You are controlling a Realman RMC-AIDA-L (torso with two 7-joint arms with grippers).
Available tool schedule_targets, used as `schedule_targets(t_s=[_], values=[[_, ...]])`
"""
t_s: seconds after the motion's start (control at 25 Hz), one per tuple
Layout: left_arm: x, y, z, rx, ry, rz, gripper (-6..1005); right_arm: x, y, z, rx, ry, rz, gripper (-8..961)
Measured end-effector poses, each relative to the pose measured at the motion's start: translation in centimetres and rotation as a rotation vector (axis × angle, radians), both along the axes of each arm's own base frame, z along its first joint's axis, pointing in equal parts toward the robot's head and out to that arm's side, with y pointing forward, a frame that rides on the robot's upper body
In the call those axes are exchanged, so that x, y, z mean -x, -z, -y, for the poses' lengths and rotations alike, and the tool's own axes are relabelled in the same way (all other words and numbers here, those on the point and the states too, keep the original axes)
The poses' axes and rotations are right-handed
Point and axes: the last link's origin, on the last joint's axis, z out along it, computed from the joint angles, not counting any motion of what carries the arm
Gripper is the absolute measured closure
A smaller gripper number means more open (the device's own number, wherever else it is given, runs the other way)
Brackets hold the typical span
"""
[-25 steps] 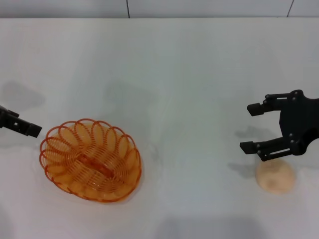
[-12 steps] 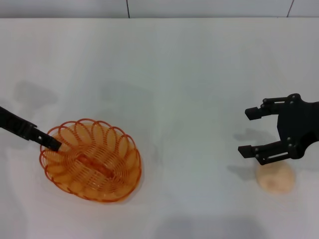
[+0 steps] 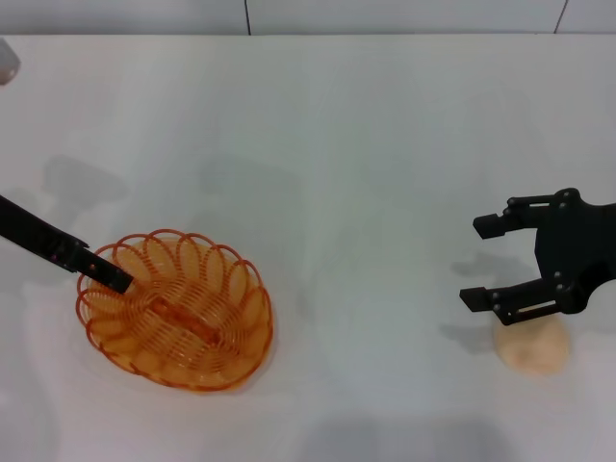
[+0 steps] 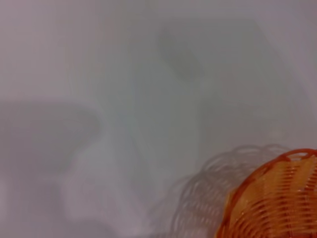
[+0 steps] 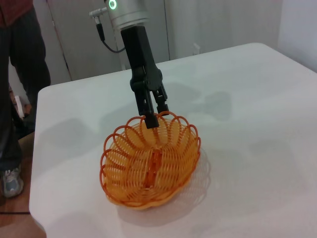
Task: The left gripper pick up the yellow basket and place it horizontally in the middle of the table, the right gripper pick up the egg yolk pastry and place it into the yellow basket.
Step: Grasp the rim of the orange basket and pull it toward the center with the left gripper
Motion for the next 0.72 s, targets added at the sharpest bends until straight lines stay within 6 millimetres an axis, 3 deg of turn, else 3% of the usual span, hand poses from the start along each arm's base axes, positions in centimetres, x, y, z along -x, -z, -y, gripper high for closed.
schedule_targets(t_s=[0.36, 0.56, 0.68, 0.72], values=[[0.06, 0.61, -0.36, -0.001, -0.014, -0.014, 124, 0.04, 0.21, 0.09, 0.008, -0.002, 0.001, 111], [-0.18, 0.72, -0.51, 0.003, -0.009, -0.021, 259, 0.07, 0.23, 0.11, 0.01, -0.003, 0.0, 111], [-0.22, 0.99, -0.44, 0.011, -0.008, -0.024, 451, 0.05, 0.23, 0.12, 0.01, -0.002, -0.001, 112], [-0.22, 1.05, -0.42, 0.013, -0.008, -0.025, 449, 0.04, 0.23, 0.13, 0.01, -0.002, -0.001, 112]])
